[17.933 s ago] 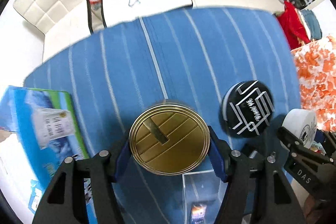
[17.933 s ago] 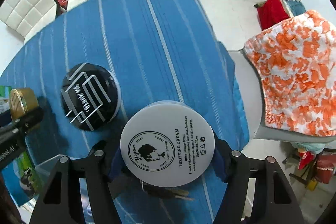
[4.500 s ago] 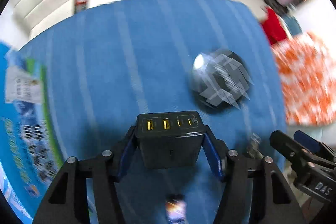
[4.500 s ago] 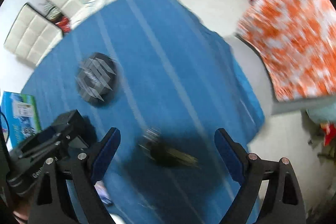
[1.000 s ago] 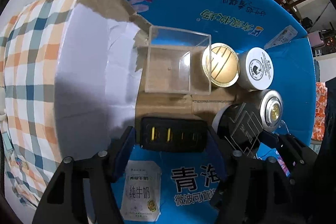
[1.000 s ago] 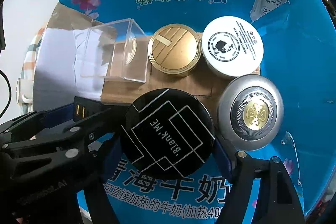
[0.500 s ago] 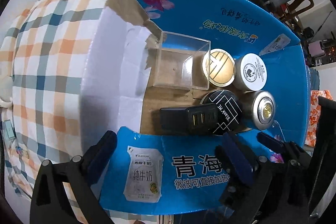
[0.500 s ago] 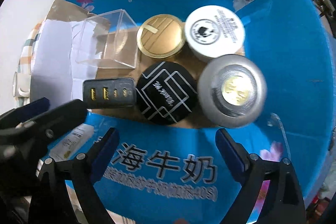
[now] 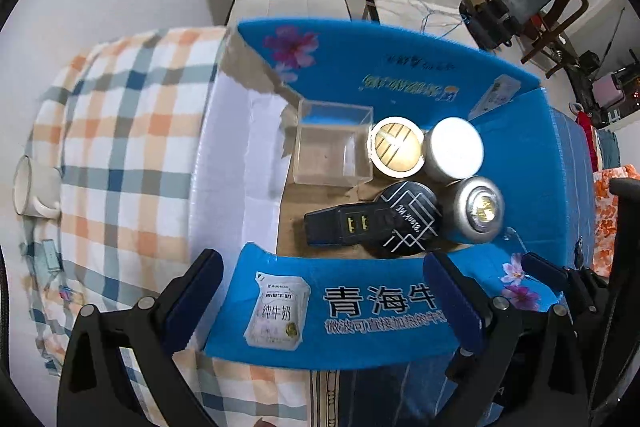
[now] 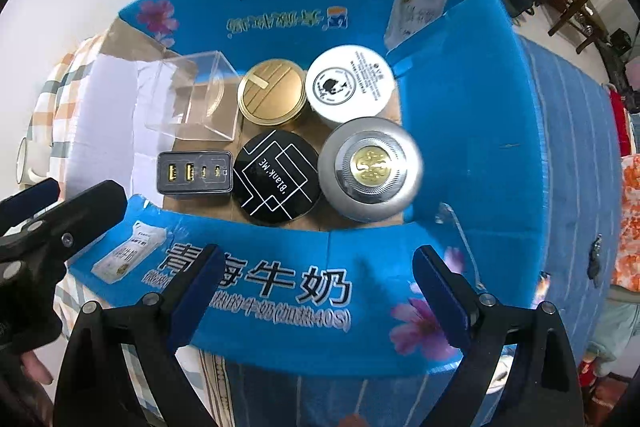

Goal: Organize rigid objects
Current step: 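Lift both tools out of the blue box toward the bedspread, then grasp the colourful lighter with the left tool while the right tool grasps the car key, then carry the lighter and car key into the blue box and release both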

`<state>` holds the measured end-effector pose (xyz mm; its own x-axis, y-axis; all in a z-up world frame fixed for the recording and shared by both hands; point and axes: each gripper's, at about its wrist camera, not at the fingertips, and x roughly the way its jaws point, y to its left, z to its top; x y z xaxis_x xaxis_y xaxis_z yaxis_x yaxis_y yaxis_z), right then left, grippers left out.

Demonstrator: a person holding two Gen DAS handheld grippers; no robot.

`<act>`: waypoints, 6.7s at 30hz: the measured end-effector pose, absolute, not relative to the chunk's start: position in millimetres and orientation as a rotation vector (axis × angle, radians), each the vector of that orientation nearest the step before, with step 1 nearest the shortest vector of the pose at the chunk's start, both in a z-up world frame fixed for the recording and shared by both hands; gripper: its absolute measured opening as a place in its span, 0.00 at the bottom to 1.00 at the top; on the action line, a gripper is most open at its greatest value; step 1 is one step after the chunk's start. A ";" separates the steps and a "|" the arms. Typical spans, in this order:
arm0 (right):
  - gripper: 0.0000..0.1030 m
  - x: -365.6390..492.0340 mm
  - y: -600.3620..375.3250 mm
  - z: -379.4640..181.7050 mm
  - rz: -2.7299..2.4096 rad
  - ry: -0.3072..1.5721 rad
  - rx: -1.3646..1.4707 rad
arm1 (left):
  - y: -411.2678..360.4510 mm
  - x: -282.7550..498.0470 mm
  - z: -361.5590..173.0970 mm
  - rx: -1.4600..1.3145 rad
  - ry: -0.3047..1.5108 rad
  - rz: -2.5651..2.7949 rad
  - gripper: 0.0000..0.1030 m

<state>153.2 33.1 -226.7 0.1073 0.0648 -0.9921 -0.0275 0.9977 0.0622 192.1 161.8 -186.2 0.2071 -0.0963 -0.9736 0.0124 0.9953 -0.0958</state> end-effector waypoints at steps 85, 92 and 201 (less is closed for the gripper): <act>0.43 107.1 -394.2 -294.6 -0.184 1.401 0.088 | -213.9 120.8 -304.3 0.016 1.581 -0.405 0.21; 0.28 96.4 -389.0 -287.4 -0.205 1.416 0.132 | -203.8 122.6 -292.2 -0.004 1.562 -0.403 0.20; 0.09 154.0 -6.6 -245.3 0.038 1.400 -0.023 | 174.8 195.0 -261.0 -0.187 1.437 -0.096 0.13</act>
